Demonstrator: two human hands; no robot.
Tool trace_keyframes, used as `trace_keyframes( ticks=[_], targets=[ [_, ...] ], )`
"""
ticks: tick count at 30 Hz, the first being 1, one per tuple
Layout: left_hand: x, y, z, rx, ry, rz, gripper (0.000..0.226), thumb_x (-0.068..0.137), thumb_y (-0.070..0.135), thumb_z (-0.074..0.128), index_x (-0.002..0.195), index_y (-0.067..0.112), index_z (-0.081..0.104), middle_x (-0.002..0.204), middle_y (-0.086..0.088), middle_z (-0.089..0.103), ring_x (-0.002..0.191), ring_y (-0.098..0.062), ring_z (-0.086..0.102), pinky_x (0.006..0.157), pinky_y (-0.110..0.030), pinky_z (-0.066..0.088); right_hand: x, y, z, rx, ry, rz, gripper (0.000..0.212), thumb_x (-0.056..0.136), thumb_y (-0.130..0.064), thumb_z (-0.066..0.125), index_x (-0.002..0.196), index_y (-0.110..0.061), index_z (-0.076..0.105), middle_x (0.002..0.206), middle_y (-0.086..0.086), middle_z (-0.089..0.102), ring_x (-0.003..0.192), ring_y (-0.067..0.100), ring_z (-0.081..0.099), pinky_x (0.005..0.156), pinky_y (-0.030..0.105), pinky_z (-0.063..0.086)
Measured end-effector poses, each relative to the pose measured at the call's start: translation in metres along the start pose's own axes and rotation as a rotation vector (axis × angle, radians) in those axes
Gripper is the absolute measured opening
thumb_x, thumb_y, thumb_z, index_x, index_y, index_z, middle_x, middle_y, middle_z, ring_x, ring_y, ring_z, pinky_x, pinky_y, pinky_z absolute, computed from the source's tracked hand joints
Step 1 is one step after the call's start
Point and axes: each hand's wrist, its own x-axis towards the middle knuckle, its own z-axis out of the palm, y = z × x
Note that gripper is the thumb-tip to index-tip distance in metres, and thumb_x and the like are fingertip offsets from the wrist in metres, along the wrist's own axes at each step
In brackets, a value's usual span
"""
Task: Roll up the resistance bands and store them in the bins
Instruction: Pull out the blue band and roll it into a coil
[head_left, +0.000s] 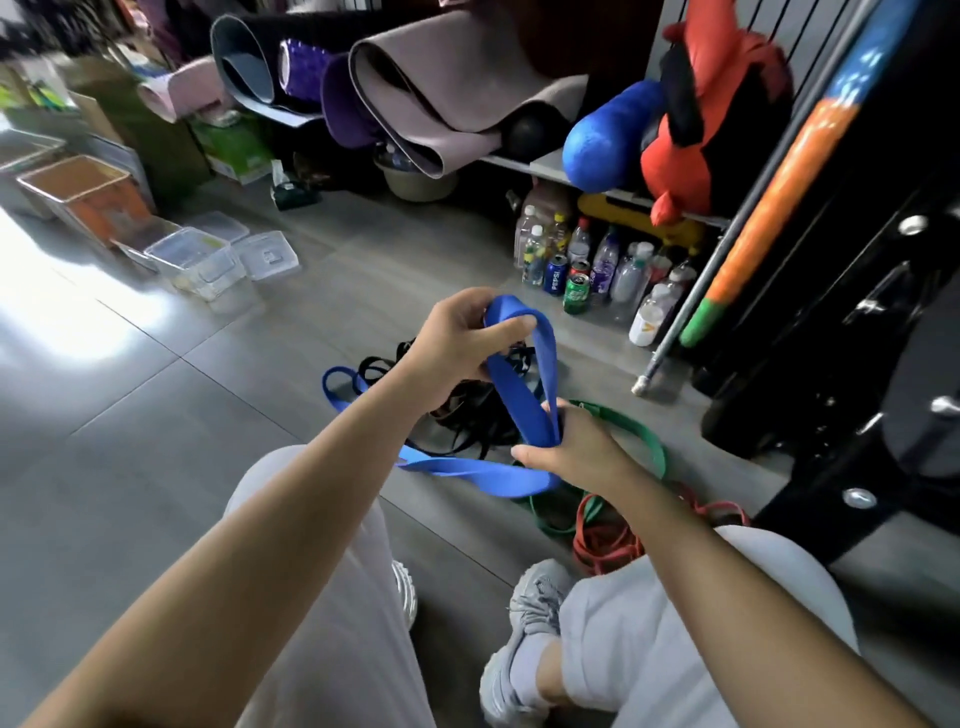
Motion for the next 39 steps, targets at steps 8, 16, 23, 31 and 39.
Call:
trace_keyframes(
  ticks=[8, 16, 23, 31, 39],
  targets=[
    [-0.02, -0.003, -0.038, -0.067, 0.008, -0.107, 0.007, 0.09, 0.02, 0.06, 0.093, 0.015, 0.064, 0.08, -0.001, 0.062, 0.068, -0.015, 0.063, 0.069, -0.032, 0.057, -0.023, -0.049, -0.053, 0.547, -0.251, -0.083, 0.011, 0.072, -0.008, 0.062, 0.079, -0.016, 0.06, 0.055, 0.003, 0.046, 0.047, 0.015, 0.042, 0.047, 0.024, 0.035],
    [-0.054, -0.007, -0.06, -0.078, -0.093, -0.184, 0.01, 0.084, 0.007, 0.064, 0.093, 0.009, 0.06, 0.081, -0.005, 0.065, 0.065, -0.013, 0.067, 0.068, -0.026, 0.059, -0.015, -0.023, 0.003, -0.143, -0.225, 0.012, 0.025, 0.075, -0.014, 0.073, 0.078, -0.014, 0.049, 0.073, -0.003, 0.048, 0.065, 0.012, 0.046, 0.061, 0.027, 0.035],
    [-0.085, -0.034, -0.048, 0.385, -0.204, -0.055, 0.019, 0.076, 0.005, 0.074, 0.094, 0.01, 0.069, 0.08, 0.008, 0.063, 0.064, 0.004, 0.058, 0.061, -0.009, 0.042, -0.03, -0.027, 0.045, 0.267, -0.103, -0.085, 0.052, 0.074, -0.004, 0.077, 0.116, -0.02, 0.052, 0.105, -0.006, 0.064, 0.094, -0.004, 0.061, 0.079, 0.012, 0.048],
    [-0.075, -0.034, -0.057, 0.223, -0.088, -0.098, 0.037, 0.074, 0.003, 0.075, 0.109, 0.012, 0.068, 0.094, 0.005, 0.068, 0.079, -0.009, 0.067, 0.072, -0.02, 0.051, -0.022, -0.047, 0.027, 0.135, -0.158, -0.116, 0.036, 0.074, -0.008, 0.077, 0.108, -0.016, 0.07, 0.095, 0.002, 0.074, 0.088, 0.011, 0.069, 0.084, 0.023, 0.053],
    [-0.056, -0.017, -0.064, -0.368, -0.073, -0.08, 0.038, 0.069, 0.006, 0.066, 0.107, 0.006, 0.064, 0.094, -0.011, 0.071, 0.084, -0.022, 0.069, 0.072, -0.025, 0.055, 0.006, -0.08, 0.003, 0.147, -0.104, -0.216, 0.035, 0.071, -0.015, 0.08, 0.102, -0.017, 0.064, 0.1, -0.006, 0.07, 0.099, 0.006, 0.065, 0.092, 0.026, 0.049]
  ],
)
